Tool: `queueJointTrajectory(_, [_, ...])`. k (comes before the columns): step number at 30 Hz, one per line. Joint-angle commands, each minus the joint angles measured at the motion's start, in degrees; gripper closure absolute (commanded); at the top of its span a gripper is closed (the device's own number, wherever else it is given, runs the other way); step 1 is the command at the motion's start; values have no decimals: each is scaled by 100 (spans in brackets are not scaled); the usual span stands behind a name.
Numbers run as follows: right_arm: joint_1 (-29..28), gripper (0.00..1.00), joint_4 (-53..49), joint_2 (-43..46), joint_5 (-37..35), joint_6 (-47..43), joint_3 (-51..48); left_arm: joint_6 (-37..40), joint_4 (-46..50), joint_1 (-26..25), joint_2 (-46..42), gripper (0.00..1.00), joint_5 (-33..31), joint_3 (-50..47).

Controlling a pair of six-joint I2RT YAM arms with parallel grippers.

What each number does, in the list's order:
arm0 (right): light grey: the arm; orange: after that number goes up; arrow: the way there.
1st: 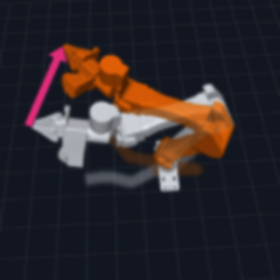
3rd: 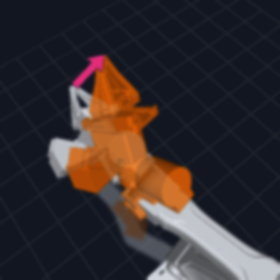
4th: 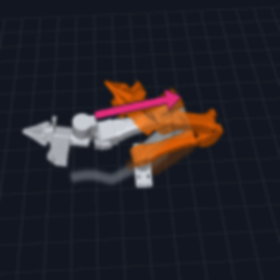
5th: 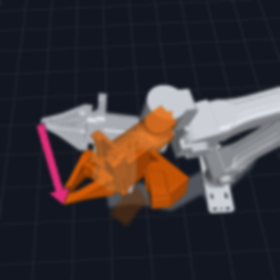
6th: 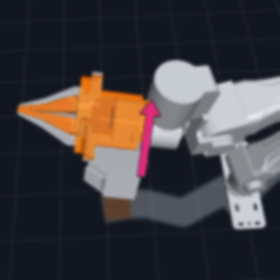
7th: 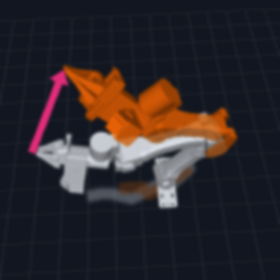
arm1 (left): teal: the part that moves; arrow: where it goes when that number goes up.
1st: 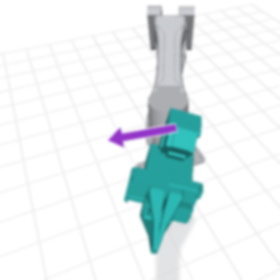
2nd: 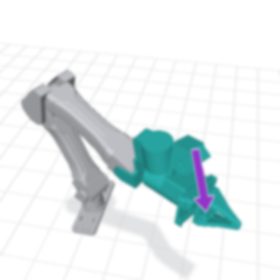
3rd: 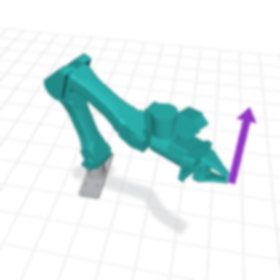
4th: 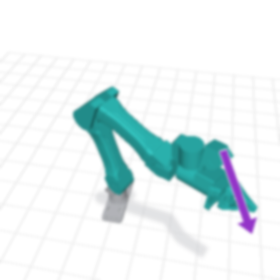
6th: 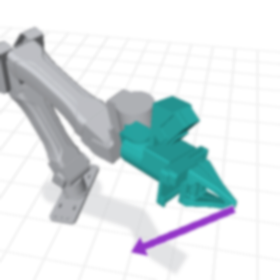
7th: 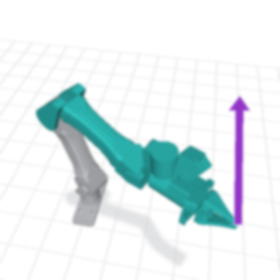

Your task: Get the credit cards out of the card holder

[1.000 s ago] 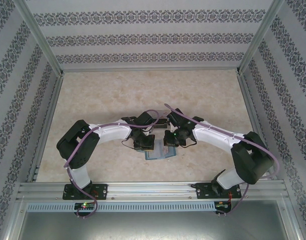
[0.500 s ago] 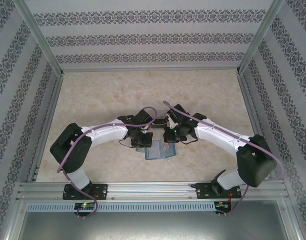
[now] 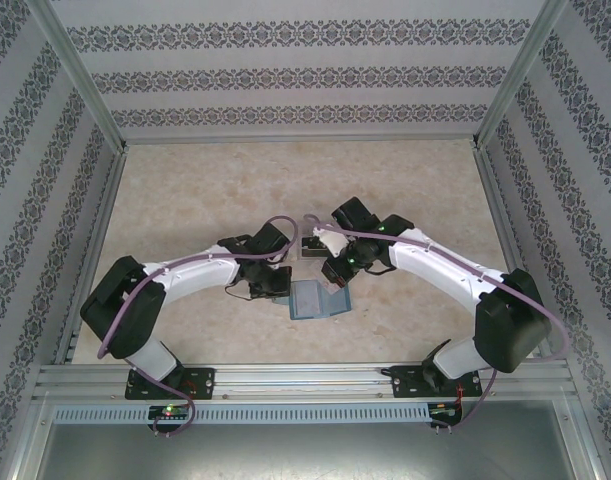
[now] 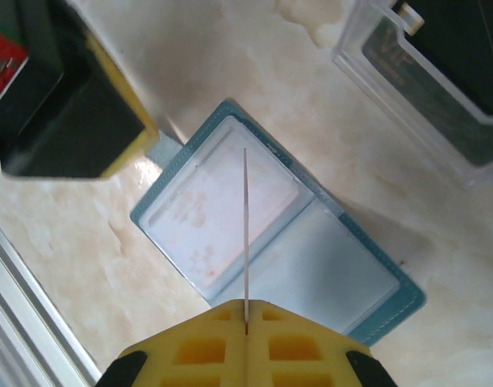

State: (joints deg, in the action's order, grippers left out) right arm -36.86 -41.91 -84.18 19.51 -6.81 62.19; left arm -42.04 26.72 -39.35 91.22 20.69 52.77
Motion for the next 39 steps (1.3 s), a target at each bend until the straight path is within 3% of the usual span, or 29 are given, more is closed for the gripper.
queueJointTrajectory(1, [30, 100, -531, -120, -64, -1483, 336, -46, -232, 102, -207, 100, -118, -180])
queueJointTrajectory(15, [66, 100, -1769, -822, -881, -3640, 1663, -177, -306, 209, -685, 100, -253, -662])
queueJointTrajectory(39, [514, 100, -2603, -3066, -1238, -4817, 4531, -290, -89, 418, -991, 100, -399, -815])
